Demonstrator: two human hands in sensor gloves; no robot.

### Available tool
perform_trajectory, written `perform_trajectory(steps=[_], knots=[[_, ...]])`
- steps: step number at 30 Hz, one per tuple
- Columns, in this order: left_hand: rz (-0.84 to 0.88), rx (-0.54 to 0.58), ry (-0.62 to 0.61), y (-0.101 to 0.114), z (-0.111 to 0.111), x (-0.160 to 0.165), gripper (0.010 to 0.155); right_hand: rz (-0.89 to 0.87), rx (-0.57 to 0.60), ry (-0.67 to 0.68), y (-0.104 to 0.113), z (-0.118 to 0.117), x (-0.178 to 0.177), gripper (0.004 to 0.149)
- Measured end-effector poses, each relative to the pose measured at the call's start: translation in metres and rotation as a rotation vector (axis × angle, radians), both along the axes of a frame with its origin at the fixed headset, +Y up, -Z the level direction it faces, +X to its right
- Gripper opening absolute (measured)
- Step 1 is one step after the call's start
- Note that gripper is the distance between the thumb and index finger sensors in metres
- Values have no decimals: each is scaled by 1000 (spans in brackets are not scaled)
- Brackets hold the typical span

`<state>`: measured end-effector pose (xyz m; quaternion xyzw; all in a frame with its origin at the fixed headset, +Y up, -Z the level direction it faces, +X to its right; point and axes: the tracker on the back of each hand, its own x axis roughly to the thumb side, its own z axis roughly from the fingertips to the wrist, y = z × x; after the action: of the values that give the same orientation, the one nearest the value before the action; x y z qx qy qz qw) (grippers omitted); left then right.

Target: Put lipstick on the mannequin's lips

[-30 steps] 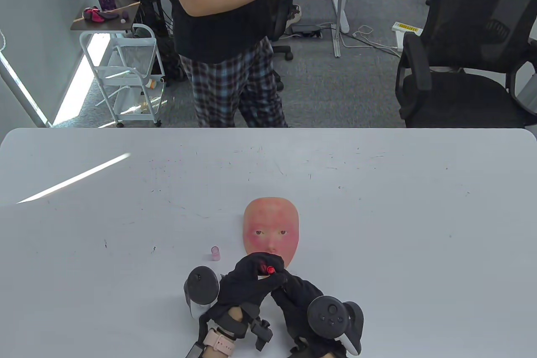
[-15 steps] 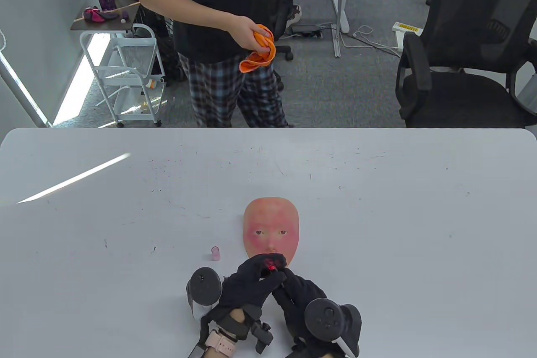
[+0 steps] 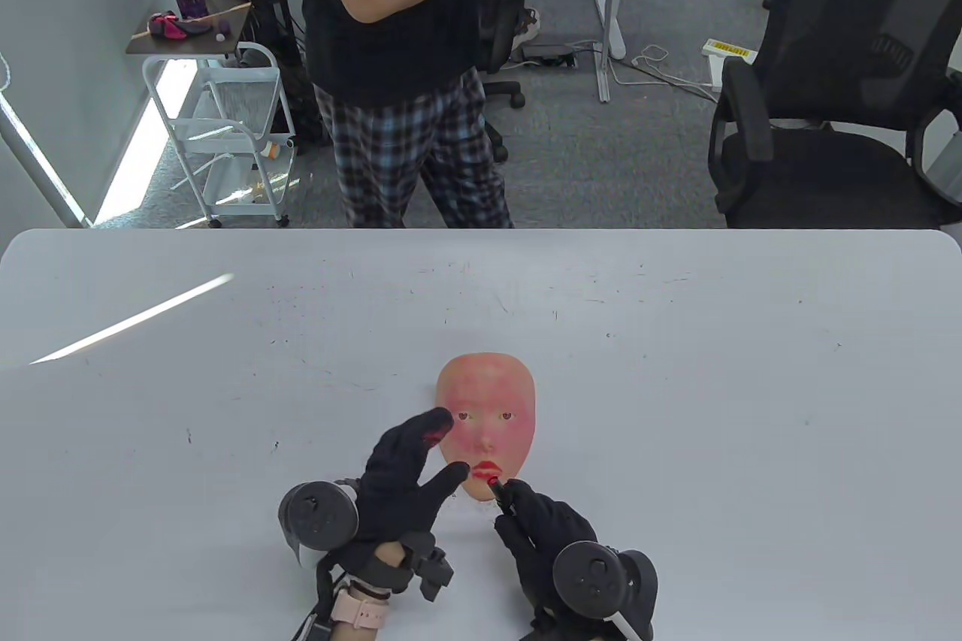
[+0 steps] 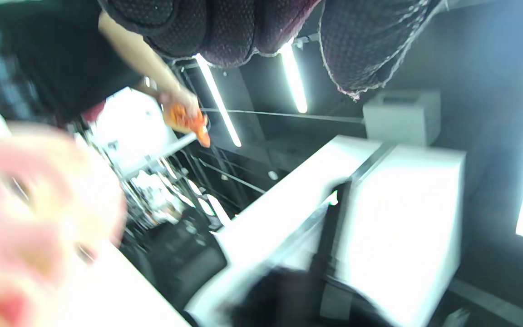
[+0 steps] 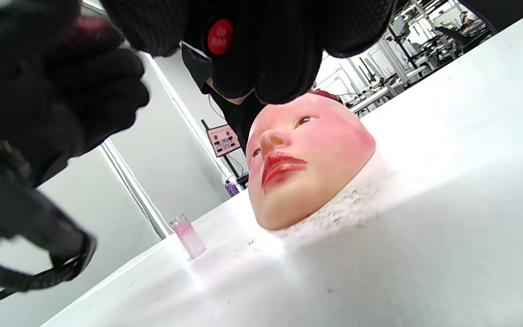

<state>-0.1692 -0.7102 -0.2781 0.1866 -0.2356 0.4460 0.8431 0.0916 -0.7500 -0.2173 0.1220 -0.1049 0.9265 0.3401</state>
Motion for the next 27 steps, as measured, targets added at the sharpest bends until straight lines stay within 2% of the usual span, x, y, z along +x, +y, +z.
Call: perform_trajectory(steps=[2,4,6,10,15,17,19,22,24,27], knots=[[-184,-8,96,7,-7,-10,72,-5,8,-8,0,1,2,54],[-312,-64,133,6,-13,-11,72,7,5,-8,0,0,2,54],[-469,-177,172,-4,-21,-9,72,19,-9,4,-2,-2,1,54],[-716,-323,268,-28,-32,-5,74,18,-28,-15,-5,-4,5,54],[-870,-465,305,-47,-39,1,65,18,-64,-19,-9,-7,8,54],[-923,-440,325,-51,-39,2,60,22,-68,-18,-10,-7,8,54],[-931,-373,346,-53,-37,2,52,31,-65,-18,-10,-7,7,54],[-900,-328,323,-47,-32,3,51,38,-69,-12,-10,-7,6,54],[-790,-290,288,-39,-28,4,51,39,-72,-8,-10,-7,6,54],[-519,-316,184,-29,-23,5,51,38,-72,-15,-9,-7,8,54]])
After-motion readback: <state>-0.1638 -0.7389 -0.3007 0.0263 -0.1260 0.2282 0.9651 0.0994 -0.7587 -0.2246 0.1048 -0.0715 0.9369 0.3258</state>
